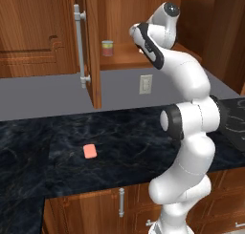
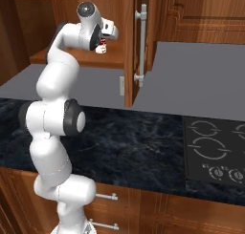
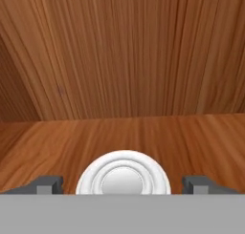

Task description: Restock the canned food cabinet by taking the new fresh canned food from the counter and placing it in the cabinet. Then, take the old canned food from the cabinet and place it on the counter.

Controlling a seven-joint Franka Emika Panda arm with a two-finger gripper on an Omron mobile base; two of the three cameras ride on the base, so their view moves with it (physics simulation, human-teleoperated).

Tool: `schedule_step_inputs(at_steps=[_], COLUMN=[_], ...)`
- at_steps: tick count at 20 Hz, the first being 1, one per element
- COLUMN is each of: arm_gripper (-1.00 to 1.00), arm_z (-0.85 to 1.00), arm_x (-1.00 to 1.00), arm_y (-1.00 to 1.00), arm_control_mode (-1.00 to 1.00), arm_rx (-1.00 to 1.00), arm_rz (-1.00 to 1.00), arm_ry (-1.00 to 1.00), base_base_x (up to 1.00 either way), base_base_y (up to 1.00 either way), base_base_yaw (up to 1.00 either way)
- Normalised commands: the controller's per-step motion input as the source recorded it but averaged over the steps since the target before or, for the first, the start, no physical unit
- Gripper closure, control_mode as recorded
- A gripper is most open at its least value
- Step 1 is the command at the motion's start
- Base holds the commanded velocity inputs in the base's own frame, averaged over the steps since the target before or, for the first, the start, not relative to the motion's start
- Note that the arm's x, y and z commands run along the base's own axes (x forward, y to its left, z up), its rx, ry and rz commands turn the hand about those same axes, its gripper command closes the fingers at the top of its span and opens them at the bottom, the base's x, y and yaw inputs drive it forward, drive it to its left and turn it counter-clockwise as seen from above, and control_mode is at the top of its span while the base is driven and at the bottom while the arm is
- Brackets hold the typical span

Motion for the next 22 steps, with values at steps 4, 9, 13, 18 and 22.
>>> schedule_step_inputs(at_steps=[4, 9, 13, 18, 22], arm_gripper=[-1.0, -1.0, -1.0, -1.0, -1.0], arm_z=[0.26, 0.46, 0.43, 0.03, 0.0], arm_x=[-0.23, -0.97, -1.0, -1.0, -0.86], arm_y=[0.0, -0.04, 0.0, 0.07, 0.45], arm_control_mode=[-1.0, -1.0, -1.0, -1.0, -1.0], arm_rx=[0.02, 0.08, 0.01, -0.03, -0.12], arm_rz=[0.0, 0.05, 0.07, 0.13, 0.18], arm_ry=[-0.08, -0.34, -0.25, -0.03, 0.05], base_base_x=[0.0, 0.0, 0.0, 0.0, 0.0], base_base_y=[0.0, 0.0, 0.0, 0.0, 0.0], base_base_yaw=[0.0, 0.0, 0.0, 0.0, 0.0])
